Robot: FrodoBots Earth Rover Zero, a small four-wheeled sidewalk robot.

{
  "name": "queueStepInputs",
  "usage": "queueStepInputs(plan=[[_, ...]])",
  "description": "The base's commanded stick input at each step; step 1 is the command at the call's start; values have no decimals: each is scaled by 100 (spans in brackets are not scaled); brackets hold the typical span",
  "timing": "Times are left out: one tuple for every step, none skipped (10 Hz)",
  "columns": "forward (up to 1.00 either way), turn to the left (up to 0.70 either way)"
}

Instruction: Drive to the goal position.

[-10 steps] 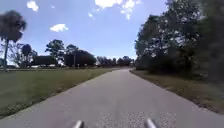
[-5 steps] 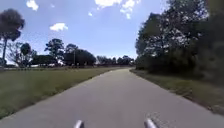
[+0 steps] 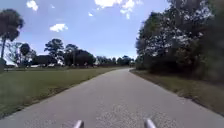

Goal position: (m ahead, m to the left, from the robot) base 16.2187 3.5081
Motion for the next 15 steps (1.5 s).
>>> queueStepInputs(plan=[[50,0],[50,0],[50,0],[50,0],[50,0],[50,0],[50,0],[50,0],[50,0],[50,25],[50,15],[50,2],[50,0],[50,0],[50,0]])
